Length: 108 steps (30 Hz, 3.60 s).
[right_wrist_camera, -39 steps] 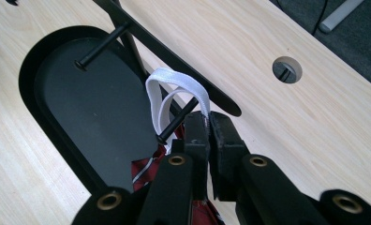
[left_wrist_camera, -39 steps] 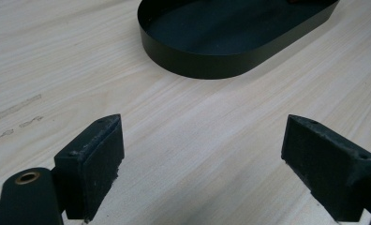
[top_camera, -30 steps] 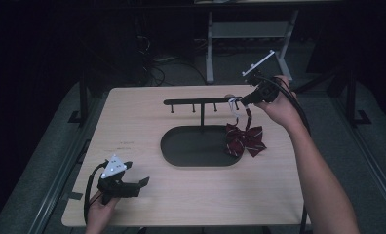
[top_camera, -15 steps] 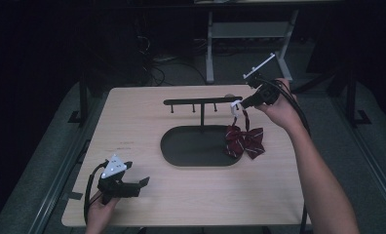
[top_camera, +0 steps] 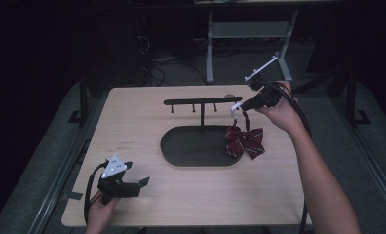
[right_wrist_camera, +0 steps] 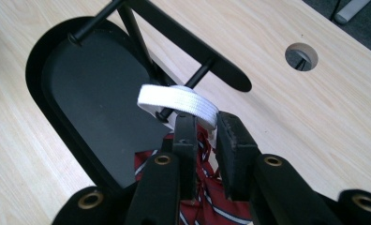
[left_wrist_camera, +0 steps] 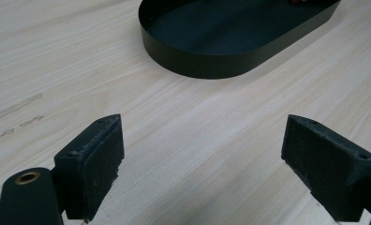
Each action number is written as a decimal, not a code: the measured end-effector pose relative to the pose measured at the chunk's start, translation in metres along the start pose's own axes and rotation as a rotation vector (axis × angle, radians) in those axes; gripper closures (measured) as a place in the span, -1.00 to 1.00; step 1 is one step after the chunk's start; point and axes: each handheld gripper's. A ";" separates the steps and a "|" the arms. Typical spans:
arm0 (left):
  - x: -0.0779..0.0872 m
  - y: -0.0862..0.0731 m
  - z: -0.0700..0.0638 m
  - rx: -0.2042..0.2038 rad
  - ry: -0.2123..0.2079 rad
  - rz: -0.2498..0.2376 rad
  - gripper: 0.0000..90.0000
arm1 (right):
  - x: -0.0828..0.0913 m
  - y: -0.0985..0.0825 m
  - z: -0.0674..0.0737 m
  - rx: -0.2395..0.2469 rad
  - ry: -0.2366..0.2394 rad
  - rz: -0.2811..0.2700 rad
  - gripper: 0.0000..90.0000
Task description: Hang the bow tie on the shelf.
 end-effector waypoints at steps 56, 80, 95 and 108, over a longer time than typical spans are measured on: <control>0.001 -0.001 -0.001 0.007 0.002 0.000 -0.71 | 0.001 -0.043 -0.009 -0.037 0.072 -0.038 0.48; 0.001 -0.001 0.000 0.010 0.003 -0.001 -0.71 | -0.001 -0.058 -0.008 -0.031 0.093 -0.045 0.43; 0.001 -0.001 0.000 0.004 0.003 0.003 -0.71 | -0.004 -0.071 -0.007 -0.048 0.100 -0.034 0.37; 0.000 -0.001 0.000 0.006 0.002 0.002 -0.71 | -0.007 -0.085 -0.011 -0.071 0.120 -0.047 0.36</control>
Point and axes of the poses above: each handheld gripper's, and its own axes: x roughly backward along the jaws, y roughly out of its top, z roughly to its left, and after that the axes turned 15 degrees about y, right-handed
